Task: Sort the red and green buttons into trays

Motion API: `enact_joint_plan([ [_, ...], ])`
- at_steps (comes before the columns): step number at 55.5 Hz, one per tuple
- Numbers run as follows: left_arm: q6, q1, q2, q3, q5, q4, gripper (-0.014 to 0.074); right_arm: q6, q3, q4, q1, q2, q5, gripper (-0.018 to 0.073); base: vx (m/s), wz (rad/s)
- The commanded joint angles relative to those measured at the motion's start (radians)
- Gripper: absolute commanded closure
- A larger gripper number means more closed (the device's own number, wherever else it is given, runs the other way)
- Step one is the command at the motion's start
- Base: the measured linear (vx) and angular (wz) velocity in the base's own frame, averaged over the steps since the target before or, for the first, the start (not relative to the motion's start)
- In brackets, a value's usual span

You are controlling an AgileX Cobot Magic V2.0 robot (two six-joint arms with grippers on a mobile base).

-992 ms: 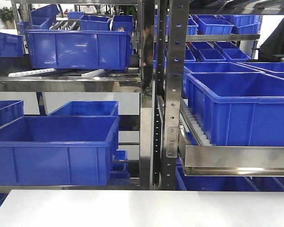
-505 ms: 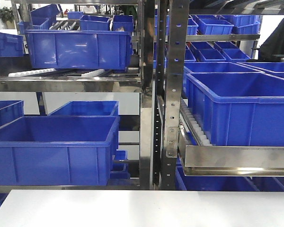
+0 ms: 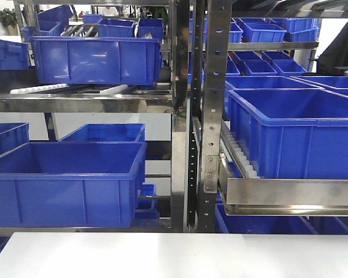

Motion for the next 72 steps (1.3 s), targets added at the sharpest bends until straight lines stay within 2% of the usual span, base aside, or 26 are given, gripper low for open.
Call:
enact_joint_plan([
  [1,-0.011,0.000,-0.016,-0.046,-0.102,0.001,0.0603,0.001,-0.002,0.001,-0.001,-0.009,-0.176,0.0571,0.00,0.00],
  [7,-0.010,0.000,-0.013,-0.117,-0.102,0.001,0.0599,0.001,-0.071,0.000,-0.001,-0.009,-0.146,0.0571,0.00,0.00],
  [12,0.001,0.000,0.011,-0.201,-0.091,0.005,0.0598,0.001,-0.161,0.000,-0.001,0.000,-0.052,0.0571,0.00,0.00],
  [16,0.020,0.000,0.068,-0.288,-0.040,0.009,0.0596,0.001,-0.238,0.000,-0.001,0.035,0.022,0.0571,0.00,0.00],
  [22,0.020,0.000,0.166,-0.370,-0.007,0.009,0.0592,0.001,-0.324,0.000,-0.001,0.095,0.052,0.0568,0.00,0.00],
  [30,0.020,0.000,0.294,-0.399,-0.011,0.009,0.0590,-0.002,-0.362,-0.004,-0.001,0.181,0.054,0.0565,0.00,0.00],
  [39,0.020,0.000,0.408,-0.399,0.061,0.009,0.0561,-0.002,-0.362,-0.004,-0.001,0.257,0.060,0.0547,0.00,0.00],
  [47,0.020,0.000,0.488,-0.399,0.112,0.009,0.0478,-0.002,-0.362,-0.004,-0.001,0.318,0.063,0.0490,0.00,0.00],
  [62,0.020,0.000,0.575,-0.399,0.112,0.008,0.0197,-0.002,-0.362,-0.004,-0.001,0.433,0.092,0.0270,0.00,0.00],
  [72,0.016,0.000,0.605,-0.399,0.088,0.004,0.0119,0.000,-0.362,0.000,-0.001,0.517,0.082,0.0181,0.00,0.00],
])
